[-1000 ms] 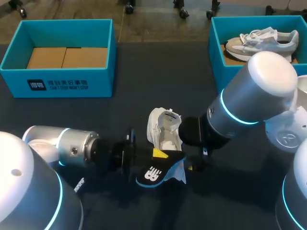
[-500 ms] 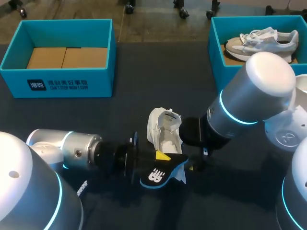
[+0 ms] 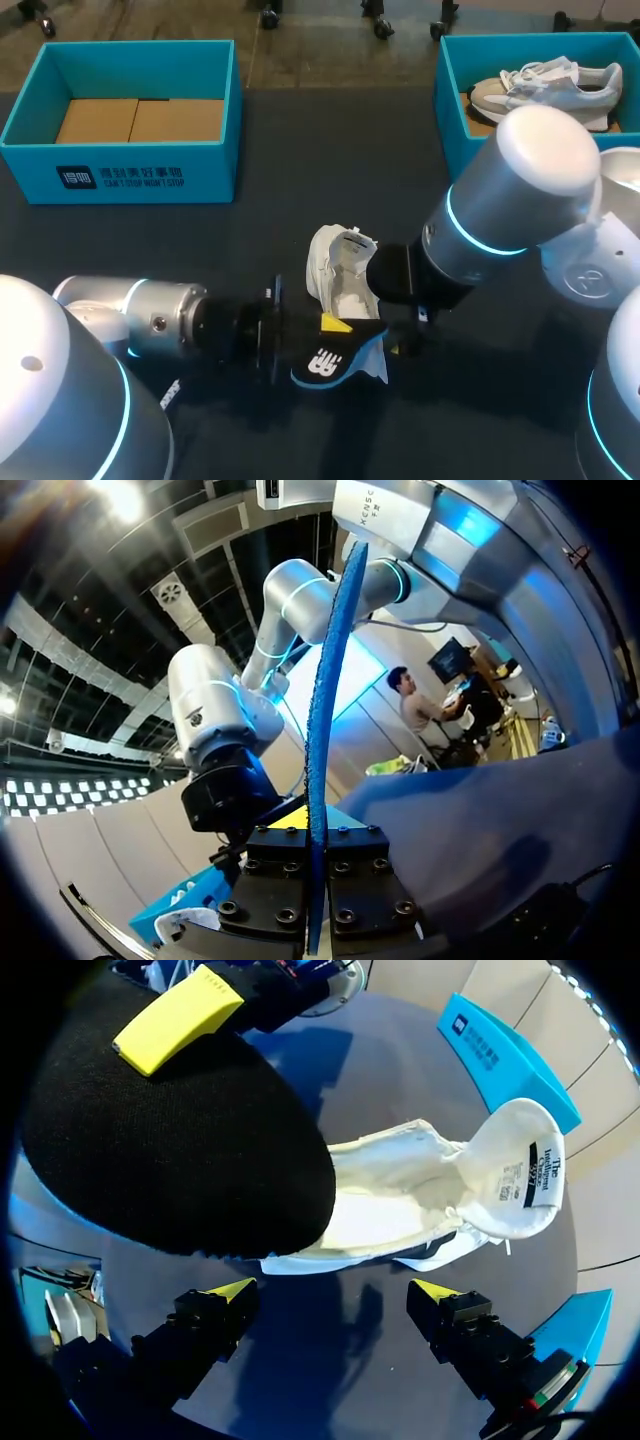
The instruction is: Take the shoe out of the shoebox, open the shoe tongue, remove and reinsert the insole, then place the shoe into the shoebox
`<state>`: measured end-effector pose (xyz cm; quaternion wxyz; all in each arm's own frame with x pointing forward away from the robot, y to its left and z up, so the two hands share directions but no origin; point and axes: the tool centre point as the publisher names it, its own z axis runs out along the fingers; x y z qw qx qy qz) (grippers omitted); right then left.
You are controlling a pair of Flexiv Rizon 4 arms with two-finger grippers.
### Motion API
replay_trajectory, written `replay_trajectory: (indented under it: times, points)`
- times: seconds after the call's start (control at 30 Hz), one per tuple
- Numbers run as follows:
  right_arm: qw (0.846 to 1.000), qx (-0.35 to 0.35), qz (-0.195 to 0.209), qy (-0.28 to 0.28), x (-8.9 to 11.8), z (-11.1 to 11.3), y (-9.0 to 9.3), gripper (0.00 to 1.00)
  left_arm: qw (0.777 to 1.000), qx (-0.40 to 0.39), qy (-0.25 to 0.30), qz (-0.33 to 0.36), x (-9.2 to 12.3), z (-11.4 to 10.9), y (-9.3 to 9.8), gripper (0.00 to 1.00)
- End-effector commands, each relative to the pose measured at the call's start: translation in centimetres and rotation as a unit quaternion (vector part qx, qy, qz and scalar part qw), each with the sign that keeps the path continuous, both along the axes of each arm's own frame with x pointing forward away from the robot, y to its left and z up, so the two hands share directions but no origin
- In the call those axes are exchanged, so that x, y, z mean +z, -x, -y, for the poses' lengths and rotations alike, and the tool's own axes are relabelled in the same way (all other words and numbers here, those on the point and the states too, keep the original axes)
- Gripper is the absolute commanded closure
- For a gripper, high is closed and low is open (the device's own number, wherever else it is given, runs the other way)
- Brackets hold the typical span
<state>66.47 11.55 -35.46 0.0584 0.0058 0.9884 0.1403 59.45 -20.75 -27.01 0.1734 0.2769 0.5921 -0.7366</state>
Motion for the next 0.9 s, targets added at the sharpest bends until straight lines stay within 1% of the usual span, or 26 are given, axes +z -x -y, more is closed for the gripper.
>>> replay_trajectory:
  times: [0.03,0.43,0.7,0.9]
  points:
    - [1.0,0.0,0.0,0.001,-0.1,-0.1,0.0,0.0,1.0,0.006,-0.001,-0.005,-0.4,0.2,-0.2,1.0]
    - [1.0,0.0,0.0,0.001,-0.1,-0.1,0.0,0.0,1.0,0.01,-0.012,-0.019,-1.5,0.8,-0.8,1.0]
    - [1.0,0.0,0.0,0.001,-0.1,-0.1,0.0,0.0,0.999,0.021,-0.016,-0.026,-2.4,0.9,-2.0,1.0]
    - [1.0,0.0,0.0,0.001,-0.1,-0.1,0.0,0.0,0.999,0.031,-0.031,-0.029,-3.4,1.2,-2.8,1.0]
